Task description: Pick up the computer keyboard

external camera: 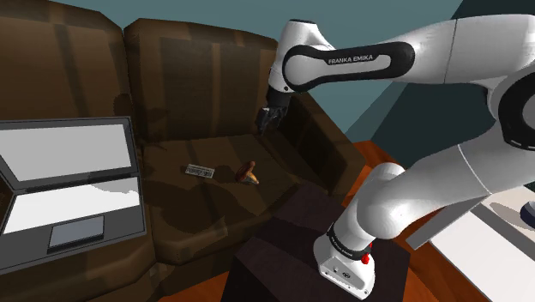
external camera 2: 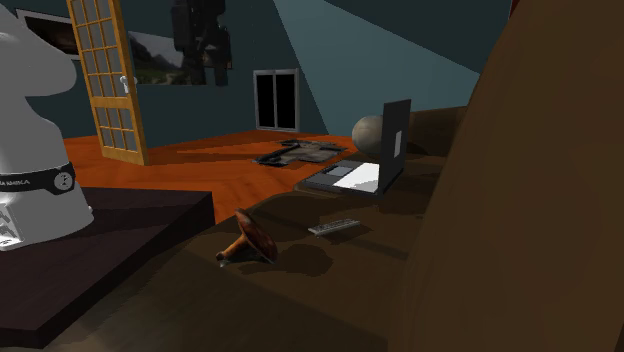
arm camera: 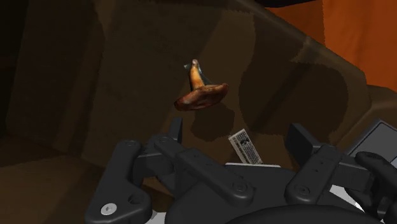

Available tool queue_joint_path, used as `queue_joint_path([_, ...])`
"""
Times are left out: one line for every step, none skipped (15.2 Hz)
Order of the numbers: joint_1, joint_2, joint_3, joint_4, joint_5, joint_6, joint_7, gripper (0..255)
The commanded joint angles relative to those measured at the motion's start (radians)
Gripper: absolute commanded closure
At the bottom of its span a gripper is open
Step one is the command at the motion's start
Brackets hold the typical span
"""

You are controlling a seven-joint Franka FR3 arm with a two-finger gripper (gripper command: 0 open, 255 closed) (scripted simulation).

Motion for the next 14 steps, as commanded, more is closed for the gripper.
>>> queue_joint_path([0.013, 0.075, -0.013, 0.008, 0.008, 0.072, -0.041, 0])
queue_joint_path([0.02, 0.112, -0.018, 0.013, 0.013, 0.104, -0.06, 0])
queue_joint_path([0.027, 0.15, -0.022, 0.021, 0.02, 0.135, -0.079, 0])
queue_joint_path([0.034, 0.188, -0.026, 0.029, 0.027, 0.165, -0.099, 0])
queue_joint_path([0.041, 0.226, -0.03, 0.039, 0.036, 0.193, -0.12, 0])
queue_joint_path([0.047, 0.265, -0.033, 0.05, 0.045, 0.221, -0.14, 0])
queue_joint_path([0.054, 0.304, -0.035, 0.063, 0.056, 0.248, -0.162, 0])
queue_joint_path([0.06, 0.344, -0.036, 0.077, 0.067, 0.273, -0.184, 0])
queue_joint_path([0.065, 0.383, -0.037, 0.092, 0.079, 0.297, -0.206, 0])
queue_joint_path([0.07, 0.423, -0.037, 0.108, 0.092, 0.32, -0.229, 0])
queue_joint_path([0.075, 0.462, -0.035, 0.126, 0.105, 0.341, -0.252, 0])
queue_joint_path([0.078, 0.502, -0.033, 0.145, 0.119, 0.361, -0.274, 0])
queue_joint_path([0.081, 0.541, -0.029, 0.165, 0.133, 0.38, -0.297, 0])
queue_joint_path([0.083, 0.58, -0.025, 0.186, 0.146, 0.397, -0.32, 0])
